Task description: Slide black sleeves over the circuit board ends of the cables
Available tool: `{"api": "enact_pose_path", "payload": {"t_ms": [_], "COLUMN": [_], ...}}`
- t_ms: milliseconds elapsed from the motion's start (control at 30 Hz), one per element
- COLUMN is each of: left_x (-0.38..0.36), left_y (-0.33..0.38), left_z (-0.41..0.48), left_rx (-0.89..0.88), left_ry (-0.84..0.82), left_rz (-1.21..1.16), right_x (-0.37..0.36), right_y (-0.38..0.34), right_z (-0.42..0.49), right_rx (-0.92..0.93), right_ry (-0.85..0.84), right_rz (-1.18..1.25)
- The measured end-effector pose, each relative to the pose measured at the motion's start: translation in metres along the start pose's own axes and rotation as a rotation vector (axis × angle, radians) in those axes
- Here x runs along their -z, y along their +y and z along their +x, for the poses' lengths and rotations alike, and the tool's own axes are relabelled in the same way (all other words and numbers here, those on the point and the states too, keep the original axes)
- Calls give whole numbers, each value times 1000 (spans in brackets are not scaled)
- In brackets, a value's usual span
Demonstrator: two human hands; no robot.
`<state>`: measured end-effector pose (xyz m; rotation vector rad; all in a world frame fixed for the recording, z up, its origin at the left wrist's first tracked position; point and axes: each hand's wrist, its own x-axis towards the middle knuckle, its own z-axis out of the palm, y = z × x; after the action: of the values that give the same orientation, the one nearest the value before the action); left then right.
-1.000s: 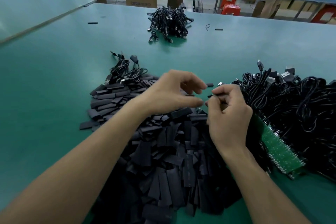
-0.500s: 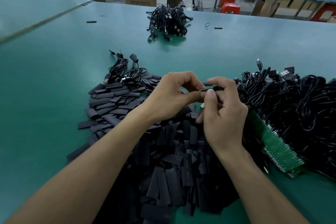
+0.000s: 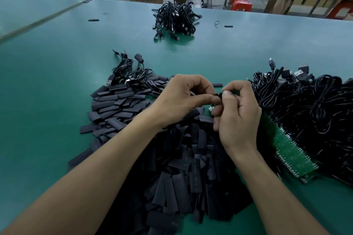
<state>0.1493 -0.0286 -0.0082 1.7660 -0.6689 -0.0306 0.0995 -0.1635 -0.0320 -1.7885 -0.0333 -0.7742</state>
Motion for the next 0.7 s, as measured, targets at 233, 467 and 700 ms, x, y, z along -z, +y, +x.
{"api": "enact_pose_path", "payload": {"t_ms": [233, 467, 700], "left_x": [1, 6, 14], "left_y": [5, 9, 7], "left_z": [-2, -2, 1], "left_rx": [-18, -22, -24], "left_ry": [-25, -87, -151], "left_rz": [59, 54, 35], "right_x": [5, 8, 10], "right_y": [-7, -6, -11], "right_z": [7, 11, 14], "right_rx": [-209, -311, -344], "right_ry": [-59, -123, -144], "right_rz": [322, 426, 400]}}
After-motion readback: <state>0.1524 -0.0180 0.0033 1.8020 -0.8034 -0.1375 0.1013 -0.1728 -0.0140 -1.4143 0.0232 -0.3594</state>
